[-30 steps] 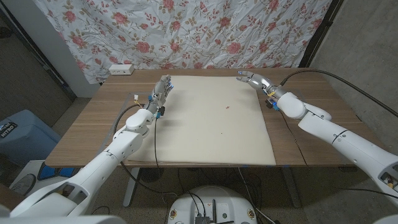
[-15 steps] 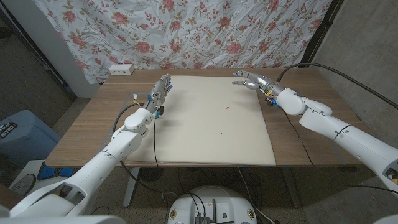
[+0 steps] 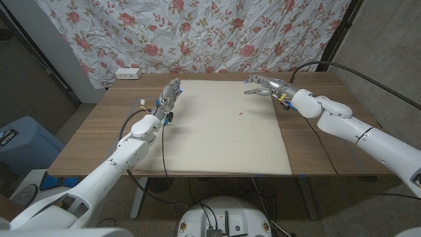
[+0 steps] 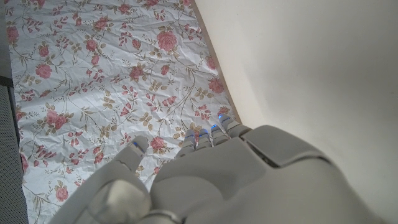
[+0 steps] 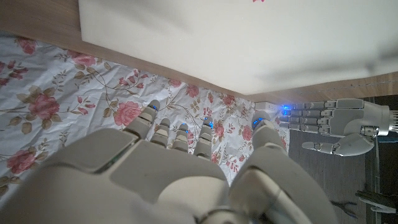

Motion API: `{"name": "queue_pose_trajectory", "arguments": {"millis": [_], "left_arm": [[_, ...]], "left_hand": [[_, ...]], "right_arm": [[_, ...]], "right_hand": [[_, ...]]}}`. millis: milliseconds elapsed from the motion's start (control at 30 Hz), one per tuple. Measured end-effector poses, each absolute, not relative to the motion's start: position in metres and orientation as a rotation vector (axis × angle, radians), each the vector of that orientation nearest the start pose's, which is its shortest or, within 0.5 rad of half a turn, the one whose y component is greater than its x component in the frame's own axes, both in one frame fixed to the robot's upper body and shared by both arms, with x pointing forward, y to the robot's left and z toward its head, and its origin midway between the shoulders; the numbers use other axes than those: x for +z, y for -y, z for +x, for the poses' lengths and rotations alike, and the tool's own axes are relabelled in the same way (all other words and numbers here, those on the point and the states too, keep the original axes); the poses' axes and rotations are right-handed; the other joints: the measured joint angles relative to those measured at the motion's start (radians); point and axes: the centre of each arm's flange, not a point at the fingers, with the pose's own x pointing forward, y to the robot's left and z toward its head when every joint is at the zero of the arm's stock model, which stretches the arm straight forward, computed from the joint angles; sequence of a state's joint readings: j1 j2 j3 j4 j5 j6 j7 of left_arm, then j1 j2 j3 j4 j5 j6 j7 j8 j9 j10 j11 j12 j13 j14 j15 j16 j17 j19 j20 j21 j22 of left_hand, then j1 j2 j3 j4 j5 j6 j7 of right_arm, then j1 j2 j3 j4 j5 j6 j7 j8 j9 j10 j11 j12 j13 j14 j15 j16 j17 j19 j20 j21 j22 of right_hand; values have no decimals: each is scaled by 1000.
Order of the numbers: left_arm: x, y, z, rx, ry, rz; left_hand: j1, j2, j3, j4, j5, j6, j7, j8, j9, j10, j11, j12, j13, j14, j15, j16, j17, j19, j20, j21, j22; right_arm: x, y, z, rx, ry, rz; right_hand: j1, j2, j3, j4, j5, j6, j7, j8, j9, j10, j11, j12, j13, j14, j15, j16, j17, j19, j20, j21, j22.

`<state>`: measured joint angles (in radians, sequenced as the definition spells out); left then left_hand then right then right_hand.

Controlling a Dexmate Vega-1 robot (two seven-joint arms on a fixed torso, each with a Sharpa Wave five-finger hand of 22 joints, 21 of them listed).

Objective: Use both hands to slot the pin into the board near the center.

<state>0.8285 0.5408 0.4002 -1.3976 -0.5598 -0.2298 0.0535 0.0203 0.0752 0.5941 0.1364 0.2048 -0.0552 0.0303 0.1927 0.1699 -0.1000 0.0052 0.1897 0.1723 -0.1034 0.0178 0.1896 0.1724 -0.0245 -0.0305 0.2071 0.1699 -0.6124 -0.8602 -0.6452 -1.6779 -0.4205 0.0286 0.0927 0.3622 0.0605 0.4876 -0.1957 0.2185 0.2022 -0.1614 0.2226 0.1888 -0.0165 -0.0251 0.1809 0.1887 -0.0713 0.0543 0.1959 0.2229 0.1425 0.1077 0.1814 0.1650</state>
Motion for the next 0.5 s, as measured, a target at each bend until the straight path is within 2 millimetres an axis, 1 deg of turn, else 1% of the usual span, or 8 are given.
{"name": "queue_pose_trajectory", "arguments": {"millis": [67, 200, 233, 267, 333, 400, 433, 500], "left_arm": [[-4, -271, 644, -189, 613, 63], [-5, -271, 644, -188, 611, 64], [-5, -271, 644, -188, 610, 64], [-5, -271, 644, -188, 610, 64], [-5, -271, 644, -187, 609, 65], [-5, -271, 644, -187, 608, 65], [-6, -271, 644, -187, 607, 66], [-6, -271, 644, -187, 605, 67]], "left_hand": [[0, 0, 0, 0, 0, 0, 0, 0, 0, 0, 0, 0, 0, 3, -3, 0, 0, 0, 0, 0, 0], [0, 0, 0, 0, 0, 0, 0, 0, 0, 0, 0, 0, 0, 5, -5, 0, 0, 5, -5, 0, 0], [0, 0, 0, 0, 0, 0, 0, 0, 0, 0, 0, 0, 0, 5, -5, 0, 0, 5, -5, 0, 0], [0, 0, 0, 0, 0, 0, 0, 0, 0, 0, 0, 0, 0, 5, -5, 0, 0, 5, -5, 0, 0], [0, 0, 0, 0, 0, 0, 0, 0, 0, 0, 0, 0, 0, 5, -5, 0, 0, 5, -5, 0, 0], [0, 0, 0, 0, 0, 0, 0, 0, 0, 0, 0, 0, 0, 5, -5, 0, 0, 5, -5, -4, 0], [0, 0, 0, 0, 0, 0, 0, 0, 0, 0, 0, 0, 0, 5, -5, 0, 0, 5, -5, -4, 0], [0, 0, 0, 0, 0, 4, -4, 0, 0, 0, 0, 0, 0, 5, -5, 0, 0, 5, -5, -4, 0]], "right_arm": [[70, 225, 605, 163, 706, -1479], [76, 222, 603, 171, 703, -1503], [75, 221, 604, 176, 692, -1519], [76, 220, 604, 179, 687, -1531], [78, 219, 603, 181, 682, -1548], [79, 217, 604, 184, 673, -1569], [81, 216, 603, 184, 674, -1574], [82, 215, 604, 189, 663, -1599]], "right_hand": [[4, -2, 0, 0, 4, 3, -3, 0, 0, -4, 4, 0, 0, 0, 3, 1, -2, 5, 5, 4, 0], [33, -21, 11, 0, 7, 3, -3, 0, 0, -10, 10, 0, 0, 5, 9, 1, -5, 16, 16, 8, 0], [34, -21, 13, 1, 8, 7, -7, 0, 0, -16, 9, 0, 0, 2, 12, 1, -5, 16, 16, 8, 0], [54, -22, 16, 0, 8, 12, -12, 4, 0, -18, 7, 0, 0, 0, 14, 1, -5, 16, 16, 8, 0], [62, -31, 16, 0, 8, 16, -16, 8, 0, -24, 12, 0, 0, 0, 14, 1, -5, 17, 17, 8, 0], [71, -40, 17, 0, 8, 21, -21, 8, 0, -34, 9, 0, 0, -5, 19, 1, -5, 19, 27, 8, 0], [72, -40, 22, 0, 8, 21, -21, 8, 0, -37, 12, 0, 0, -5, 19, 1, -5, 17, 29, 8, 0], [95, -46, 25, 0, 8, 25, -25, 10, 4, -40, 15, 0, 0, -5, 19, 1, -5, 16, 30, 7, 0]]}}
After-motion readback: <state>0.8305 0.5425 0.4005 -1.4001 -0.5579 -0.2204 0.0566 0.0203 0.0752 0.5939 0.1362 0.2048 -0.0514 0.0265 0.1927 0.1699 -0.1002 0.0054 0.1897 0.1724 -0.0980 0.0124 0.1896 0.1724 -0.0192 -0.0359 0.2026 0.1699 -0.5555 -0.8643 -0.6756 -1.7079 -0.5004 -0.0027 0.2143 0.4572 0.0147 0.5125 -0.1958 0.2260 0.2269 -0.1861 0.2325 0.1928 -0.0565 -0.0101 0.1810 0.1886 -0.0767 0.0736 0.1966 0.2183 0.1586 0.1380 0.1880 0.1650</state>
